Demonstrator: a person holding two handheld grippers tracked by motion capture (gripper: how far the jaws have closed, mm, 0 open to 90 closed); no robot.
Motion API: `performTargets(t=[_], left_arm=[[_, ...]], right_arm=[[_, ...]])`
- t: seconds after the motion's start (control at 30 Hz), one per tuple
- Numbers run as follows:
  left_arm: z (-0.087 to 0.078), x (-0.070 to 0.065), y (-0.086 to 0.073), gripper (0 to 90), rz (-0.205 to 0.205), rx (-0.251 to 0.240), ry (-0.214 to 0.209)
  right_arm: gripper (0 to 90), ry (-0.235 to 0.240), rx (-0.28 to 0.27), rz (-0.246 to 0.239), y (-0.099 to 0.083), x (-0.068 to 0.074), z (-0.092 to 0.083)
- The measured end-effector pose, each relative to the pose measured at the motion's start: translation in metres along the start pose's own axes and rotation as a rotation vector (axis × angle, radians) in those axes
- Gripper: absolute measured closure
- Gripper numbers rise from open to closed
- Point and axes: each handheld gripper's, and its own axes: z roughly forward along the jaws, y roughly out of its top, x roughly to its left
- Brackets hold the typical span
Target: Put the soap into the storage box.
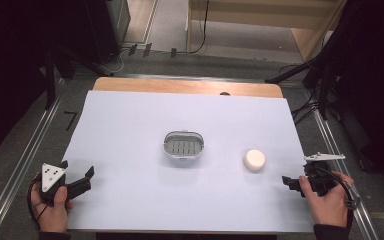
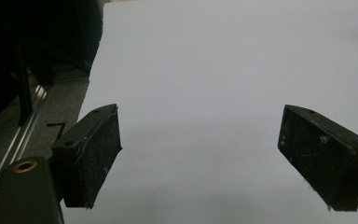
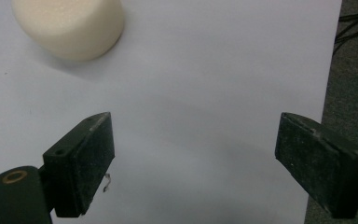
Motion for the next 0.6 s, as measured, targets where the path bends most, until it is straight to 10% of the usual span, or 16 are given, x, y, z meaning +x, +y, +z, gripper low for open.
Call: performTargets(t=[0.6], left_arm=[[0.000,0.001,0.000,13.8,-0.004,-0.001,-0.007]], right_arm=[[13.2,0.026,0.056,-0.040,0.037,0.041,0.020]])
